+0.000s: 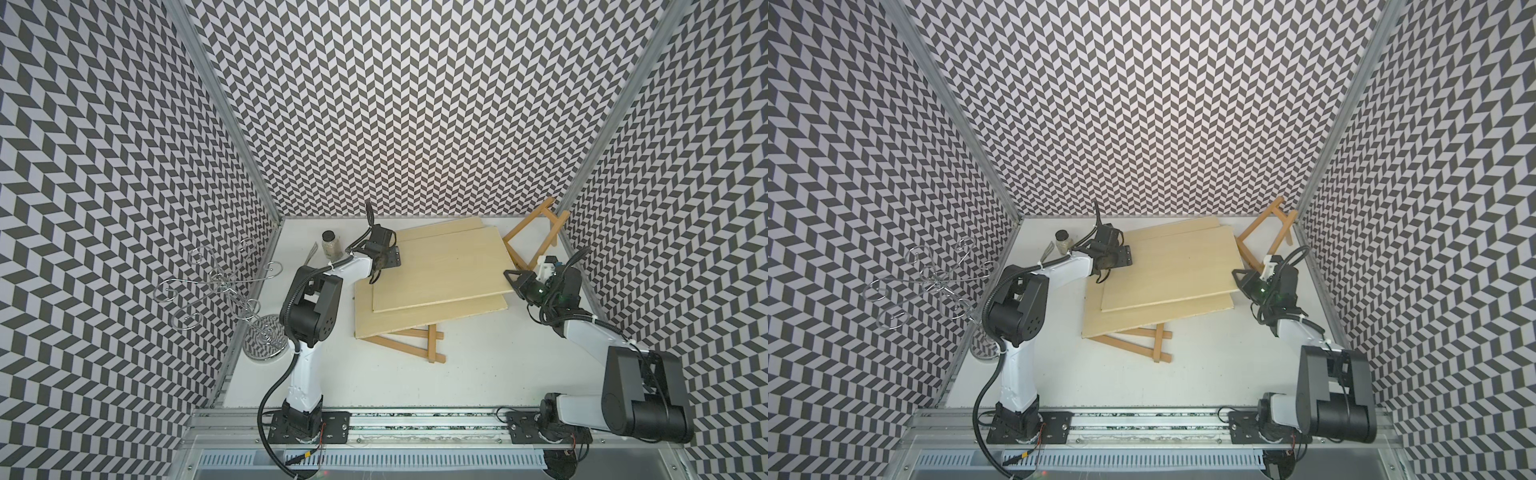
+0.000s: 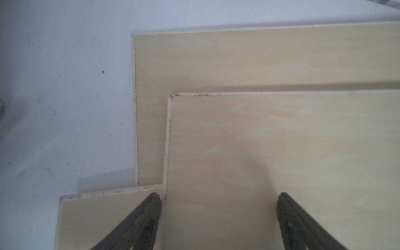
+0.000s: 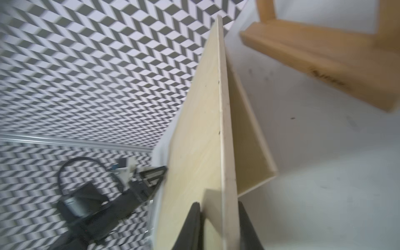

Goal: Assemble the easel
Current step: Pick up the drawing board.

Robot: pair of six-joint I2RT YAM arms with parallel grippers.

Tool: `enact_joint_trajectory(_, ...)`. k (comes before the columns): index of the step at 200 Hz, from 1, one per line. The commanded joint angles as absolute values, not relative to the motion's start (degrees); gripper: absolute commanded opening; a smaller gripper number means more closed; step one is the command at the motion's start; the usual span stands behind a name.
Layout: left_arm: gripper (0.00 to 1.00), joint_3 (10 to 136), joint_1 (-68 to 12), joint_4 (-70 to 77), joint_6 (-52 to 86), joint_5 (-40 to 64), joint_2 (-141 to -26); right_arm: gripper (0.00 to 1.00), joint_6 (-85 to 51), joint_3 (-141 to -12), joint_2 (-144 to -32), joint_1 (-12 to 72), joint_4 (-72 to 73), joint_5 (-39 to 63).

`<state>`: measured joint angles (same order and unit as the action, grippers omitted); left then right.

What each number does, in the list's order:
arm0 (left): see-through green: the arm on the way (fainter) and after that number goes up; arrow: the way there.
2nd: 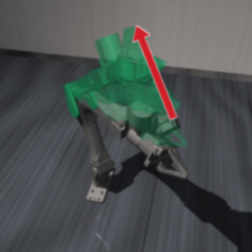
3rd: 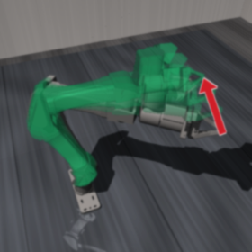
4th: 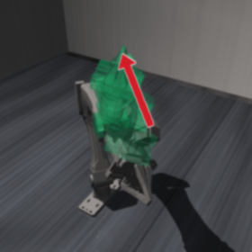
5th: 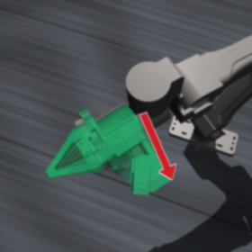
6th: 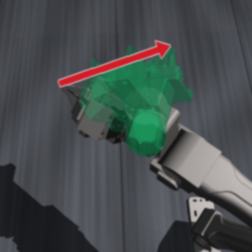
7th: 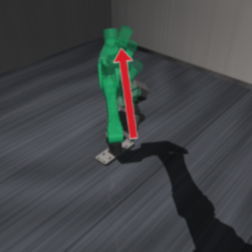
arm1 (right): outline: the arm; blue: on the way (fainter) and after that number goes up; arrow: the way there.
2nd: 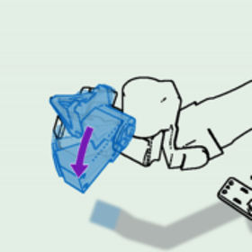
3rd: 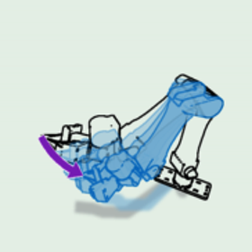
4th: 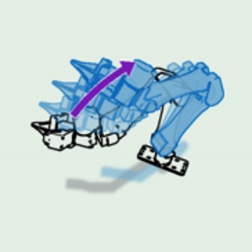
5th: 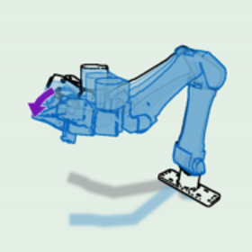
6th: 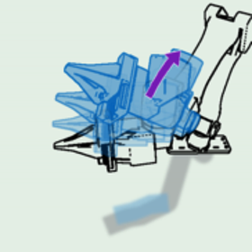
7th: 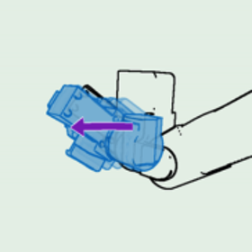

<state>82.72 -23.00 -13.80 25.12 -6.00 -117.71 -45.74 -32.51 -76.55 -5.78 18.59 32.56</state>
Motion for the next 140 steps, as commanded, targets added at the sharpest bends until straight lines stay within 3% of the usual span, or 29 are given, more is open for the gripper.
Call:
enact_joint_trajectory(1, 0.93, 81.0, -25.6, -21.0, 23.0, 1.0, -114.0, 0.14, -40.1, -30.1, -75.3, -2.3, 19.4, 33.5)
enact_joint_trajectory(25, 0.99, 77.6, -25.9, -23.0, 19.8, 1.7, -106.4, 0.11, -40.0, -29.4, -75.1, -1.8, 19.7, 32.5)
enact_joint_trajectory(57, 0.99, 67.2, -27.1, -20.6, 16.3, 2.6, -93.9, 0.07, -39.6, -30.6, -74.3, -1.8, 18.8, 31.8)
enact_joint_trajectory(100, 0.97, 57.7, -27.6, -13.5, 13.2, 20.3, -83.7, 0.0, -40.6, -31.6, -71.2, -1.5, 18.8, 32.9)
enact_joint_trajectory(140, 0.95, 59.6, -27.6, -11.6, 10.9, 36.9, -82.3, 0.0, -42.3, -34.9, -67.0, 0.9, 18.9, 29.5)
